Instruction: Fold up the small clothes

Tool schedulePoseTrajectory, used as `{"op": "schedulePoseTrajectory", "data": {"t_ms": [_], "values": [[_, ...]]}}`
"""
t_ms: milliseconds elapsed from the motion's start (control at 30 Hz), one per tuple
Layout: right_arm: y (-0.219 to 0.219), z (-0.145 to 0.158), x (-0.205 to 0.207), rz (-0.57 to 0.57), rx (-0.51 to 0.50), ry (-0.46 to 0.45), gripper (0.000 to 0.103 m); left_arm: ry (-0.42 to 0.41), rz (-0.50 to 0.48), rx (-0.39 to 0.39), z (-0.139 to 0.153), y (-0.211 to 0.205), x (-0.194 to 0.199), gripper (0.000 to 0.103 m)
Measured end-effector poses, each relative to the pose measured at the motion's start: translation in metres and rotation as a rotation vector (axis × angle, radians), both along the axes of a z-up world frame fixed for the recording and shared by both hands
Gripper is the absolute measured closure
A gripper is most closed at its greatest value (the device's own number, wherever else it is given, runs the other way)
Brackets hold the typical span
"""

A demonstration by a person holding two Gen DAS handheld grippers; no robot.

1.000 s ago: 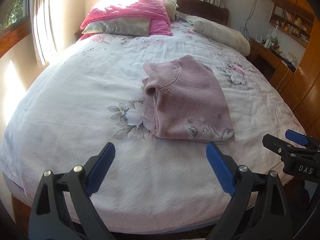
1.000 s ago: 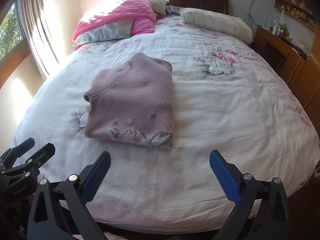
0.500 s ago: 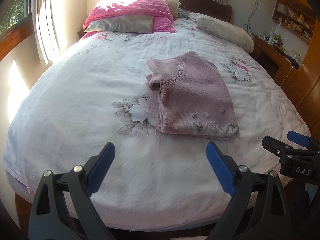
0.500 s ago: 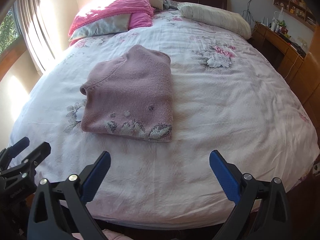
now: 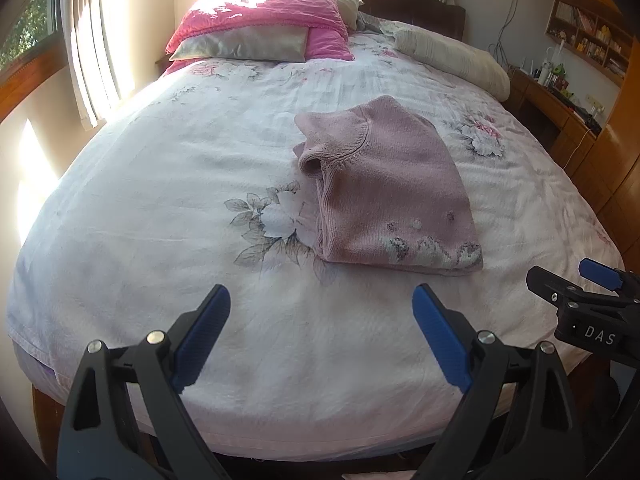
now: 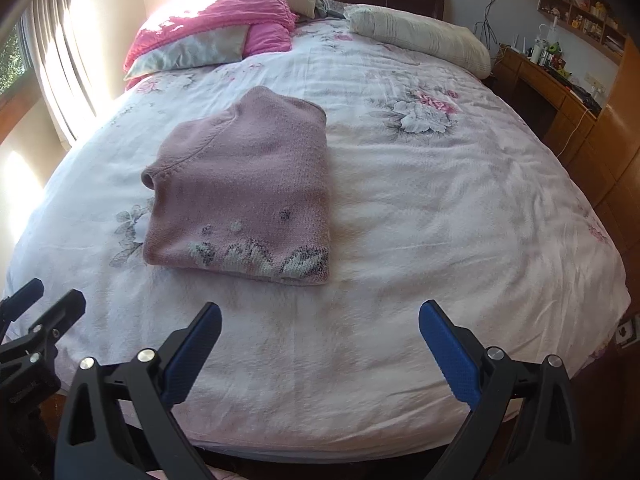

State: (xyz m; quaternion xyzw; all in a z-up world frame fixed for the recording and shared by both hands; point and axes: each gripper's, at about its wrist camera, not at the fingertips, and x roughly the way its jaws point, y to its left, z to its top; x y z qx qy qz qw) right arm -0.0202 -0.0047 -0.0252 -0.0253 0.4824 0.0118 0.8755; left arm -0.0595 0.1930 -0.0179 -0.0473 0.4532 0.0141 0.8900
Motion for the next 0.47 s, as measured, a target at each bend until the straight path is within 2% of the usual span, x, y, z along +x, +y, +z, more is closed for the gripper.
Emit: {"op": "schedulePoseTrajectory", "data": {"t_ms": [467], "values": [[-0.0044, -0.0058, 0.0048, -0.014, 0.030, 0.044, 0.004, 0.008, 0.002, 0.008, -0.0031, 0.0016, 0.0031, 0.011]]}}
